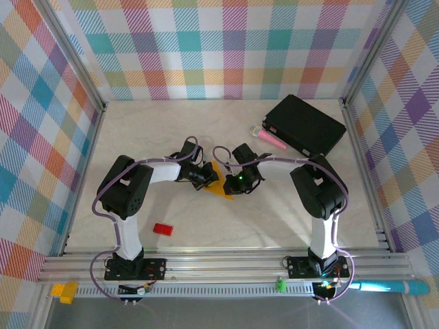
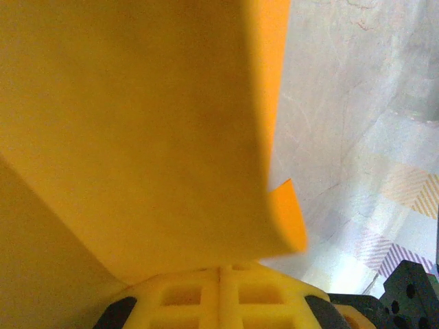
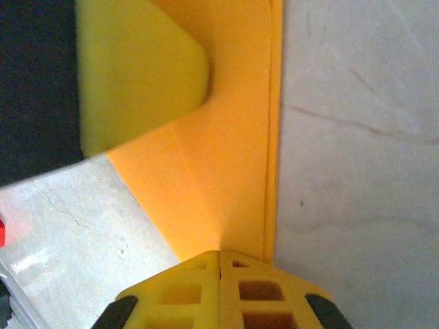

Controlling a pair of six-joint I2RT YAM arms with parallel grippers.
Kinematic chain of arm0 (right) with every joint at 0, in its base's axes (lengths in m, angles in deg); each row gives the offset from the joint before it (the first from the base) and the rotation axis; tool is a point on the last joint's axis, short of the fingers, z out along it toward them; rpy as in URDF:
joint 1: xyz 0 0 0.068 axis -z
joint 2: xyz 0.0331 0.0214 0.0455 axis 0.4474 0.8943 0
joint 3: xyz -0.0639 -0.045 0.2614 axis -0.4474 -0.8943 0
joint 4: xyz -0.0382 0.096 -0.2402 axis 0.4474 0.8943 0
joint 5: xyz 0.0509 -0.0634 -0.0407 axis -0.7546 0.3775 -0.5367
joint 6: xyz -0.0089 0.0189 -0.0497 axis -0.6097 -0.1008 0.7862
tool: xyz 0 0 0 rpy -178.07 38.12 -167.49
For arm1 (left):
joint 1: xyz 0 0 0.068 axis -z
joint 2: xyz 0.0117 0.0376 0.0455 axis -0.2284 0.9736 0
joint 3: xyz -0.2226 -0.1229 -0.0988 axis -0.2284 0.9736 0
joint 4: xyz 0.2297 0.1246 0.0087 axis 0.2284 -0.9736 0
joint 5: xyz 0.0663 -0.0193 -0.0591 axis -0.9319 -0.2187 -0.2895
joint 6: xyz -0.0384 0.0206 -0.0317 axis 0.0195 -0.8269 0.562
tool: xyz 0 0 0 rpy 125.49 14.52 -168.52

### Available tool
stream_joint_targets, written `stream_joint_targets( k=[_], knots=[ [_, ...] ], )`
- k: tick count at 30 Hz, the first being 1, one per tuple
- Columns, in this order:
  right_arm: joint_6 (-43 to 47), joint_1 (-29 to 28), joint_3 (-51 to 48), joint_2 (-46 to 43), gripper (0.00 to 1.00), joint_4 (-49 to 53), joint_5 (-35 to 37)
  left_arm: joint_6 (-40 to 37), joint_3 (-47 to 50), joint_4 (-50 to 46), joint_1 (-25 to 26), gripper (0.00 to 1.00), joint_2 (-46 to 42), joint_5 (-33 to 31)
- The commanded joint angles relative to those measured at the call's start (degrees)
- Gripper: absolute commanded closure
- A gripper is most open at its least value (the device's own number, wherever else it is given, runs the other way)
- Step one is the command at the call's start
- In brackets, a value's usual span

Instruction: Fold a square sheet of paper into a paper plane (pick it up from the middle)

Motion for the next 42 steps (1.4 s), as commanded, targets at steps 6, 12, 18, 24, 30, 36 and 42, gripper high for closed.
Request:
stream_joint_targets(
  k=[6, 12, 18, 24, 30, 36, 42],
  knots=[
    [1.6, 0.2, -9.1, -4.0, 0.96, 11.6, 4.8, -1.2, 3.3, -9.7, -0.4, 1.0, 6.3, -14.1],
    [-0.1, 0.2, -12.9, -11.0, 0.95, 8.1, 6.3, -1.2, 3.2, -9.2, -0.4, 1.0, 6.1, -13.3],
    [-6.4, 0.2, -9.4, -14.7, 0.85, 1.0, 2.5, -1.2, 2.9, -8.4, -0.4, 1.0, 5.4, -12.1],
    [-12.2, 0.1, -4.1, -10.2, 0.84, -5.4, 0.2, -0.4, 2.8, -7.3, -0.3, 1.0, 4.7, -10.5],
    [-14.3, -0.1, 1.3, -3.0, 0.92, -5.5, -0.6, -0.3, 2.2, -7.3, -0.3, 1.0, 3.7, -9.8],
    [-13.1, -0.2, 2.9, 0.6, 0.94, -3.4, -0.9, -0.2, 2.0, -6.0, -0.3, 1.0, 2.4, -8.0],
    [-11.9, -0.5, 1.7, 2.7, 0.94, -0.3, 1.7, -1.8, 1.1, -3.8, 0.0, 1.0, -0.1, -6.1]
  ],
)
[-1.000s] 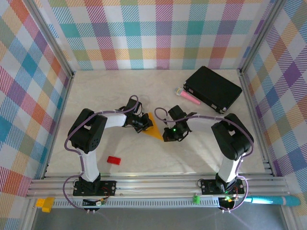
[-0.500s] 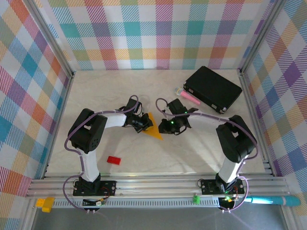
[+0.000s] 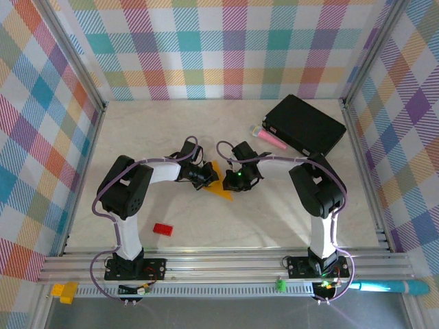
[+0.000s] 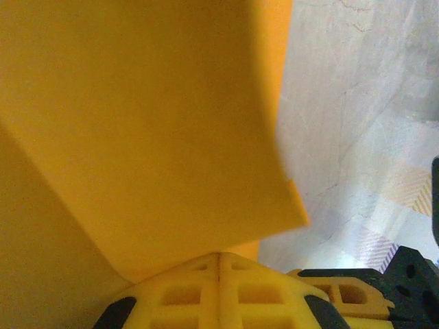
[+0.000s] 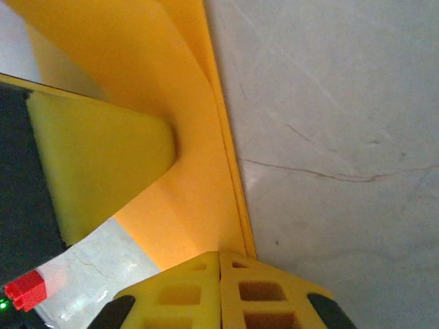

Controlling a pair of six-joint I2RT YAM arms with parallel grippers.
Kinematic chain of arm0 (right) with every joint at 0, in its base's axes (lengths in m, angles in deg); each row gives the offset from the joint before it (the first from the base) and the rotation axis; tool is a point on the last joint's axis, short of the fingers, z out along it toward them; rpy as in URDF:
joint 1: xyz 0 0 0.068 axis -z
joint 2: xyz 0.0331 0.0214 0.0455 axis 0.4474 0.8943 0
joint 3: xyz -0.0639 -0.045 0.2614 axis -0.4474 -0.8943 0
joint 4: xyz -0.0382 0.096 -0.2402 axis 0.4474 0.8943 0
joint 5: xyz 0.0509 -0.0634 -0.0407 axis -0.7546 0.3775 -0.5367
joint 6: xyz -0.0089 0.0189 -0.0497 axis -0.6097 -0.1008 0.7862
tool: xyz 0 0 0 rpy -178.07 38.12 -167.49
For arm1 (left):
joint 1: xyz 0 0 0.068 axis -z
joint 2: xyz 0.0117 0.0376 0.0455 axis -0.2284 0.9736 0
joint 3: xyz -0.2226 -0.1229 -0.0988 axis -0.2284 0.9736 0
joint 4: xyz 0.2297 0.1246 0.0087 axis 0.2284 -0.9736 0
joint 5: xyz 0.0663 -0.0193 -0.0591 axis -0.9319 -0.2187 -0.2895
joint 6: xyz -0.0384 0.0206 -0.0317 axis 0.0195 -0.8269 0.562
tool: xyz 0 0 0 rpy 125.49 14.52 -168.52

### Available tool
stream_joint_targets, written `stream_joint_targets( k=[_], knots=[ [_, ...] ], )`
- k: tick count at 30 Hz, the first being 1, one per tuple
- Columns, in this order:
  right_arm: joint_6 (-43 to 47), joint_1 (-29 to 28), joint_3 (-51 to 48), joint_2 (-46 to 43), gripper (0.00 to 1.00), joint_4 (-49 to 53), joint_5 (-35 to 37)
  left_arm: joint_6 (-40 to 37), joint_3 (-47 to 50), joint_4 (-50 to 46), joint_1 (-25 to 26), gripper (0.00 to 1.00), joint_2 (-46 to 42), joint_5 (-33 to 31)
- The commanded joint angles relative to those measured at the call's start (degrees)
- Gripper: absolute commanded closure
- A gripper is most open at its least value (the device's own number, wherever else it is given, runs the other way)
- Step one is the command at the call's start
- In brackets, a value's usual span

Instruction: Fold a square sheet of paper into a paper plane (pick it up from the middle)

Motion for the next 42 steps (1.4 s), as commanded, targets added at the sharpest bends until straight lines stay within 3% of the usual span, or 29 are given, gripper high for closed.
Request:
stream_joint_targets(
  k=[1, 8, 18, 26, 32, 42],
  knots=[
    [1.2, -0.5, -0.1, 1.6, 0.94, 4.0, 1.8, -2.3, 0.9, -3.6, 0.0, 1.0, -0.5, -5.6],
    [1.3, -0.5, 0.0, 3.6, 0.94, 8.9, 5.8, -5.5, 0.6, 2.2, 0.9, 0.99, -6.4, -3.9],
    [-0.2, -0.5, 0.2, 5.0, 0.95, 10.2, 6.3, -6.6, 0.3, 3.4, 2.8, 0.99, -1.6, -1.3],
    [-0.2, -0.5, 0.6, 6.0, 0.95, 12.2, 7.5, -8.6, 0.6, 1.8, 2.2, 0.99, 0.4, -4.8],
    [0.1, -0.5, 0.5, 7.5, 0.95, 15.5, 10.6, -9.9, 0.6, 1.9, -0.7, 0.97, 1.8, -5.6],
    [0.2, -0.2, -0.8, 9.0, 0.95, 17.1, 13.2, -11.6, -3.3, 2.3, -9.7, 0.92, 5.2, -4.9]
  ],
)
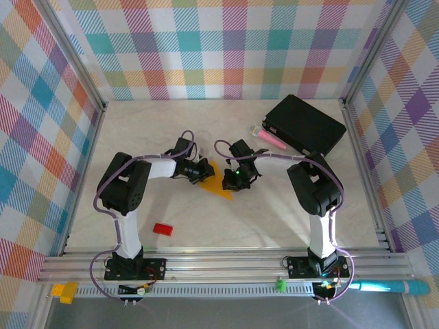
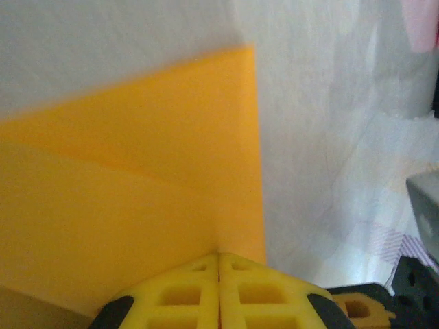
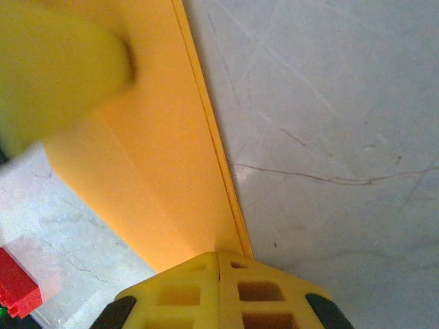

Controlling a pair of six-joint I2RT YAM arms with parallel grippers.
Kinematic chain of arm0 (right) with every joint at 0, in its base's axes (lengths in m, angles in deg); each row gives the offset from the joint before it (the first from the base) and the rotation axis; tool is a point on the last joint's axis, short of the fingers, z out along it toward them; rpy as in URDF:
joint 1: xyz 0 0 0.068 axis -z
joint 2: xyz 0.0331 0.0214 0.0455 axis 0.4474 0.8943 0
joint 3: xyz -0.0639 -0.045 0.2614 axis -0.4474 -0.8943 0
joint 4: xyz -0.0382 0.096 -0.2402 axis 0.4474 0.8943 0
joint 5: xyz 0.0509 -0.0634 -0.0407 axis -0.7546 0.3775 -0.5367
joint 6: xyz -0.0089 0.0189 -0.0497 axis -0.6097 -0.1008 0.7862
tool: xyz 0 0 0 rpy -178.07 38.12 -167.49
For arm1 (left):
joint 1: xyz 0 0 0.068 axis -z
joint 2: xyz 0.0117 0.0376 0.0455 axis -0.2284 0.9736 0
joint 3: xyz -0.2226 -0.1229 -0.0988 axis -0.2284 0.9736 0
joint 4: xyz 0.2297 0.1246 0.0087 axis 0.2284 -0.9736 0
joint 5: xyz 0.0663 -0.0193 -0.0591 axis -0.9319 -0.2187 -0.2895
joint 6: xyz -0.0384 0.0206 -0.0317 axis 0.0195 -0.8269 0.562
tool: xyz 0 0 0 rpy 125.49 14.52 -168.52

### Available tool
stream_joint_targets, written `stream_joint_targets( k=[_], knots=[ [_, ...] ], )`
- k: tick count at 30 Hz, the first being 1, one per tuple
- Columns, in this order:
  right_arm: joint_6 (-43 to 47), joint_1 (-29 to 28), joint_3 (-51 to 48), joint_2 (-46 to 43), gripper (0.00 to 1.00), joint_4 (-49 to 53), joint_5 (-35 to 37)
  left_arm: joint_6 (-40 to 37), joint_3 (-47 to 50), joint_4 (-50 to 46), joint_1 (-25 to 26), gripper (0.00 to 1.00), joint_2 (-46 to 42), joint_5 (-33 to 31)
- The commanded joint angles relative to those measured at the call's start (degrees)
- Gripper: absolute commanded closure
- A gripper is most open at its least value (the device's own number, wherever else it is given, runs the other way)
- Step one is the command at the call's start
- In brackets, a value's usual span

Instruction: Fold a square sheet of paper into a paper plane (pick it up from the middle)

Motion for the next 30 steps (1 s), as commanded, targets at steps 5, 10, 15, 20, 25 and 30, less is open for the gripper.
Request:
stream_joint_targets(
  k=[5, 10, 15, 20, 25, 30],
  knots=[
    [0.0, 0.0, -4.5, 6.4, 0.95, 10.1, 10.8, -3.8, -4.3, -2.1, -7.1, 0.92, 4.0, -8.6],
    [-0.9, -0.1, -4.4, 5.5, 0.95, 8.1, 9.0, -5.2, -5.9, -3.2, -8.9, 0.92, 4.1, -9.2],
    [-1.7, -0.1, -3.2, 2.4, 0.89, 1.9, 2.9, -5.2, -7.5, -3.8, -9.5, 0.9, 1.3, -8.2],
    [-3.1, 0.1, 0.2, -3.7, 0.78, -6.5, -2.8, 0.3, -4.7, 0.9, -9.4, 0.83, -5.8, -5.7],
    [-3.0, 1.9, -1.1, -8.4, 0.62, -13.0, -2.7, 2.9, 1.7, 2.8, -9.5, 0.67, -13.2, -8.0],
    [0.1, 5.3, -1.8, -6.2, 0.59, -13.1, -5.8, 5.4, 9.7, 6.4, -9.4, 0.52, -18.1, -8.7]
  ],
)
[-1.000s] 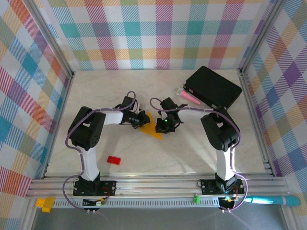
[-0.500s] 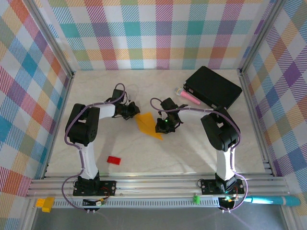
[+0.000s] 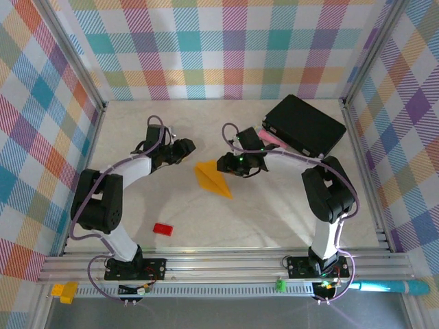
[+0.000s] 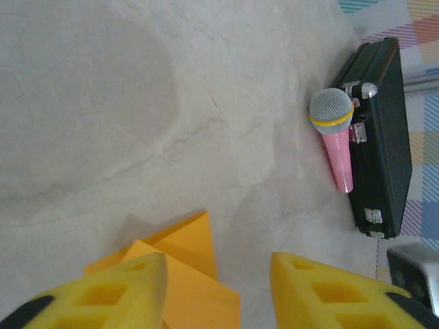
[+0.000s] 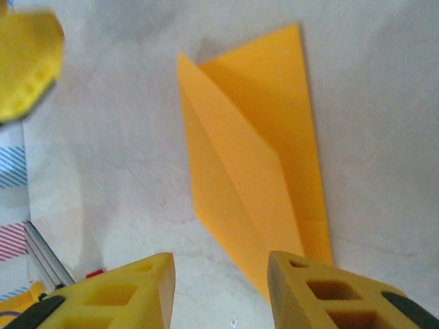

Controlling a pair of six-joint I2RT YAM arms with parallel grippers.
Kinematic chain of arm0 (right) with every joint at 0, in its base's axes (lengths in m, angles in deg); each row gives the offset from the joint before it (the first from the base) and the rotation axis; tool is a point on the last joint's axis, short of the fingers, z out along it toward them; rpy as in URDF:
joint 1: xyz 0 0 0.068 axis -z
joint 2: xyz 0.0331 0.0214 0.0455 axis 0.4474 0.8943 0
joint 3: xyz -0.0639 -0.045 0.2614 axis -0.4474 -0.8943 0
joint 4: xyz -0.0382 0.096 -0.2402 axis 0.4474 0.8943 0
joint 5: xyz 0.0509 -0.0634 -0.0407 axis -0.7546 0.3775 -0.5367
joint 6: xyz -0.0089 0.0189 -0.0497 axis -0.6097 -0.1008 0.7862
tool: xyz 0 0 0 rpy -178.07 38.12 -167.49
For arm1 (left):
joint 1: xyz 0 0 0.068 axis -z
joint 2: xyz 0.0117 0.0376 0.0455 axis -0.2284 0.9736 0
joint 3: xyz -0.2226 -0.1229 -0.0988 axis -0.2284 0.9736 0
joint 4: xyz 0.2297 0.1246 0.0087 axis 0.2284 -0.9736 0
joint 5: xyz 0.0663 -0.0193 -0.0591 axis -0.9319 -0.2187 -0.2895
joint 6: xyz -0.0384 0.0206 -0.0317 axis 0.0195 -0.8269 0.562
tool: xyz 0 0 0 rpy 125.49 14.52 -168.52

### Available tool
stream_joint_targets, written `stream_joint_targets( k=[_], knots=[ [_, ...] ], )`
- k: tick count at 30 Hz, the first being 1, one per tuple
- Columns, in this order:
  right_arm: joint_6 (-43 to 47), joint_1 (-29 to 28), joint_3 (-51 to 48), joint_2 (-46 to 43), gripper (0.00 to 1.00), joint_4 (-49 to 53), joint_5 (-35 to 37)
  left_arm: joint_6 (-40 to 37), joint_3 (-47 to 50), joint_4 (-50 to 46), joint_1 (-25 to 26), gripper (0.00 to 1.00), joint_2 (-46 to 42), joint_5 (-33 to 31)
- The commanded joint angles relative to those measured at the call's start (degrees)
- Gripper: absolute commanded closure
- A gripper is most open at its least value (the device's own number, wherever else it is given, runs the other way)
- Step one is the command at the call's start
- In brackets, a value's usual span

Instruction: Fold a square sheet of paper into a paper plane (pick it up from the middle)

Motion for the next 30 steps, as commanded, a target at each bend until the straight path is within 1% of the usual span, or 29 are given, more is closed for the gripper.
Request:
stream_joint_targets(
  k=[1, 4, 7, 10, 13, 20, 26, 30],
  knots=[
    [3.6, 2.0, -1.1, 2.0, 0.59, -0.7, -4.3, 3.1, 6.1, 3.7, -0.4, 0.48, -2.1, -0.1],
    [7.7, 2.4, 1.3, 3.9, 0.58, 2.1, -8.0, 6.1, 11.0, 9.2, -0.4, 0.34, -2.9, 2.3],
    [10.7, 2.4, 3.4, 5.4, 0.58, 4.6, -9.3, 10.2, 14.8, 15.9, -0.4, 0.23, -2.8, 4.7],
    [12.2, 2.5, 5.7, 7.8, 0.59, 6.6, -10.1, 13.9, 17.5, 22.1, -0.3, 0.14, -2.0, 6.6],
    [12.8, 2.5, 7.5, 9.8, 0.6, 7.5, -10.9, 15.1, 18.3, 24.0, -0.3, 0.08, -1.5, 7.1],
    [13.0, 2.5, 10.1, 12.5, 0.65, 7.3, -12.9, 14.0, 18.1, 22.3, -0.3, 0.05, -2.4, 6.9],
    [13.1, 2.5, 11.1, 13.9, 0.74, 6.7, -14.3, 12.7, 18.0, 20.4, 0.2, 0.04, -3.1, 6.7],
    [13.2, 2.5, 11.4, 14.3, 0.77, 6.4, -14.6, 12.1, 17.4, 19.4, 0.6, 0.04, -3.3, 6.9]
  ],
)
